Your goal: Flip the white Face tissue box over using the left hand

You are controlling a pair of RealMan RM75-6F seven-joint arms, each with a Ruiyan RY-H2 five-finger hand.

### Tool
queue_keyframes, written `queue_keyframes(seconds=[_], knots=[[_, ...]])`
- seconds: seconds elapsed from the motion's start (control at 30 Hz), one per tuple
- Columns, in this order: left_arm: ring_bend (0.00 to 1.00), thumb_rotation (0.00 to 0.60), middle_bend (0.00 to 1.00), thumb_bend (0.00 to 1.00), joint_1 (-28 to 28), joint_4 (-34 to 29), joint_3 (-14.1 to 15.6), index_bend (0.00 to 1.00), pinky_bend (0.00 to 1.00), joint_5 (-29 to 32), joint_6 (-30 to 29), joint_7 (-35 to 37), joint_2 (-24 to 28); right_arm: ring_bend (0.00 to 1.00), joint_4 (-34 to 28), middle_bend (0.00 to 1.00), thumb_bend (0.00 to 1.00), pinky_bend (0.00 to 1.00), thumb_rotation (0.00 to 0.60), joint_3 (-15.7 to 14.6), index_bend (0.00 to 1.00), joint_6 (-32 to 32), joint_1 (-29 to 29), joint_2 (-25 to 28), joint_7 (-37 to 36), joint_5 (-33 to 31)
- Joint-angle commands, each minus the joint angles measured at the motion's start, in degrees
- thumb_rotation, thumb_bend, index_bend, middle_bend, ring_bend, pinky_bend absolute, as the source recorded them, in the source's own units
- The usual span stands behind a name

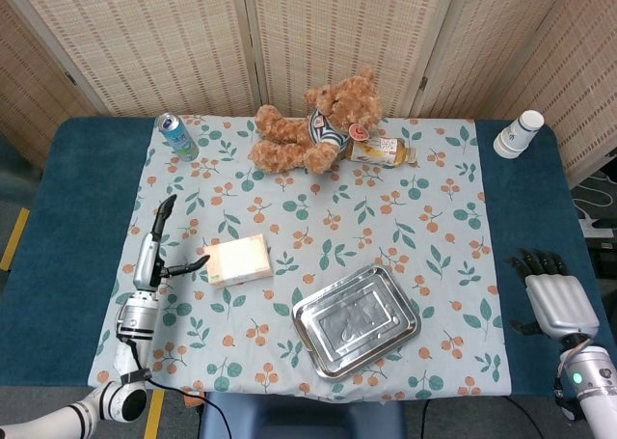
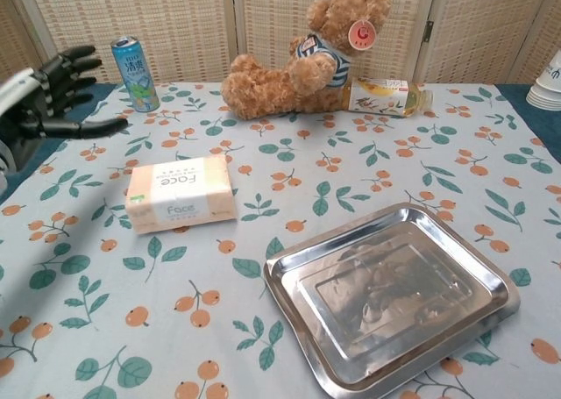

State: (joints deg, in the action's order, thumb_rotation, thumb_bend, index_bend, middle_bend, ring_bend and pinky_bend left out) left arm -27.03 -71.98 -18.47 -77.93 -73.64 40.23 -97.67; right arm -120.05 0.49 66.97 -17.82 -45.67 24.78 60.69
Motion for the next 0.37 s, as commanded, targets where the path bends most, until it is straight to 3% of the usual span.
queue_keyframes(seconds=[0.03,0.13,0.23,0.3,0.37], knots=[[0.01,0.6,0.07,0.23,0.59,-16.87,-5.12,0.07,0.08,7.5,2.17,-20.42,13.92,0.0,-1.22,0.05,0.12,0.0,0.6,0.03,0.15,0.32,0.17,0.67,-0.55,1.32],[0.09,0.6,0.19,0.34,-0.23,-29.6,-3.33,0.24,0.12,19.61,9.96,-44.65,26.67,0.0,-2.46,0.04,0.12,0.0,0.6,-0.22,0.15,0.86,0.73,1.59,-1.36,3.15],[0.04,0.6,0.14,0.36,-2.21,-37.55,0.97,0.25,0.13,24.75,12.26,-64.56,37.04,0.0,-3.42,0.05,0.12,0.0,0.6,-0.37,0.15,1.53,1.35,2.7,-2.32,4.79],[0.02,0.6,0.12,0.36,-2.95,-40.62,3.34,0.23,0.11,25.81,11.48,-72.82,40.67,0.0,-3.96,0.05,0.12,0.0,0.6,-0.29,0.15,2.21,1.71,3.23,-2.87,5.94],[0.01,0.6,0.12,0.36,-2.95,-43.64,4.61,0.23,0.1,27.14,9.9,-76.47,42.74,0.0,-4.56,0.05,0.12,0.0,0.6,-0.31,0.15,2.87,2.15,3.71,-3.36,7.2]])
